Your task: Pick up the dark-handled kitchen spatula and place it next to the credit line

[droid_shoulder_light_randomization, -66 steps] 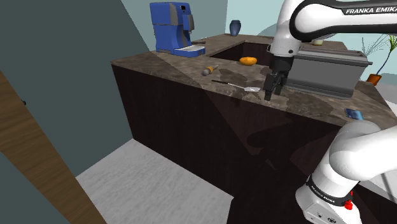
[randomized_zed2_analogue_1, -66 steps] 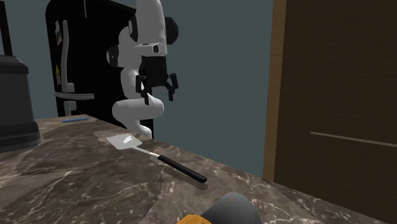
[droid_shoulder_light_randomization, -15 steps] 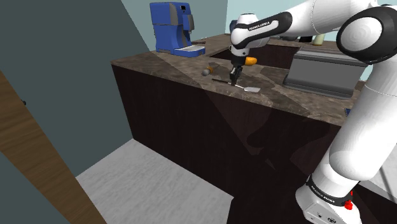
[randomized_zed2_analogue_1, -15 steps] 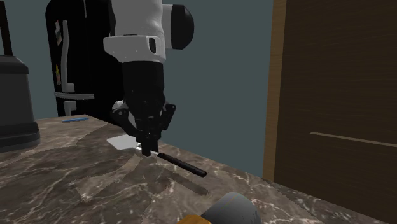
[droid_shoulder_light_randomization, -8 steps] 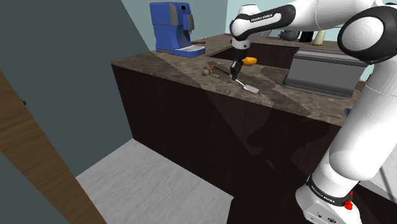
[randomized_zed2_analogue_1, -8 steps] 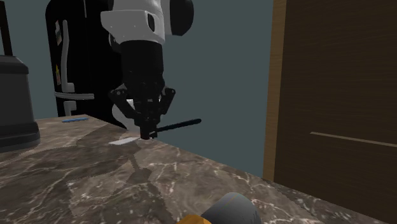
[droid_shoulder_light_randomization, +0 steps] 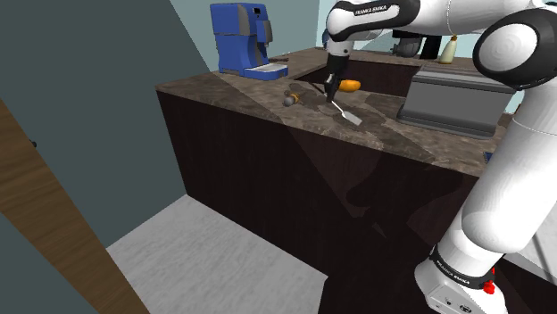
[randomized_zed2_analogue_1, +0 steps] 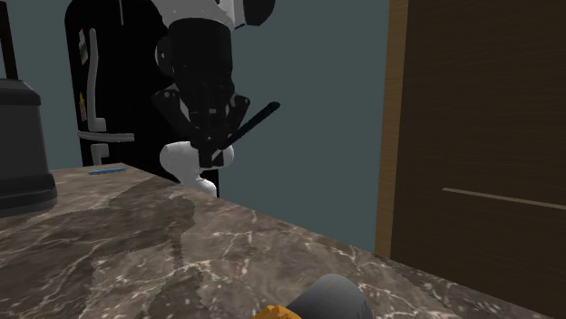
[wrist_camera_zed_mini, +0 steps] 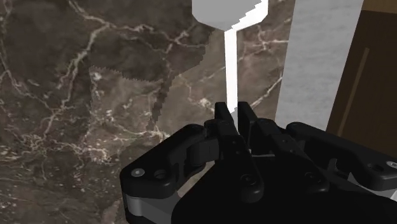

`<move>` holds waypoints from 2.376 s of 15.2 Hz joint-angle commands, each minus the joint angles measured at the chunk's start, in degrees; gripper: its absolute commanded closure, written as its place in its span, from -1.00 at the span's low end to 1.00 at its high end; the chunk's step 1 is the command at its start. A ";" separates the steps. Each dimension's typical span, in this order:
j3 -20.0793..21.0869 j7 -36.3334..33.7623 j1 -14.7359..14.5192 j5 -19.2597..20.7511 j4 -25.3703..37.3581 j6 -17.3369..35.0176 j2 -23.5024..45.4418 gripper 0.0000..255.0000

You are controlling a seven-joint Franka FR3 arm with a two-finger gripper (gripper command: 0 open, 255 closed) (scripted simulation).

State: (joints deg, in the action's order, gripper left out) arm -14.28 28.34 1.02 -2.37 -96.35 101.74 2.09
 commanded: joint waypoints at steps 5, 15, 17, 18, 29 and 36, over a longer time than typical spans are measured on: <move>-0.97 1.49 1.08 2.72 -11.18 0.74 -10.71 1.00; -3.34 5.56 5.35 8.50 -28.43 -0.93 -30.26 1.00; -3.96 6.66 6.50 9.73 -31.02 -1.92 -33.95 1.00; -4.30 7.26 7.11 10.36 -32.21 -2.49 -35.77 1.00; -7.80 12.59 12.40 15.76 -41.40 -5.79 -48.80 1.00; -8.98 12.50 12.99 16.89 -47.03 -0.77 -49.43 1.00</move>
State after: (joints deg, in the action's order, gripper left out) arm -22.98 40.74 13.90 14.31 -142.69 100.25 -47.32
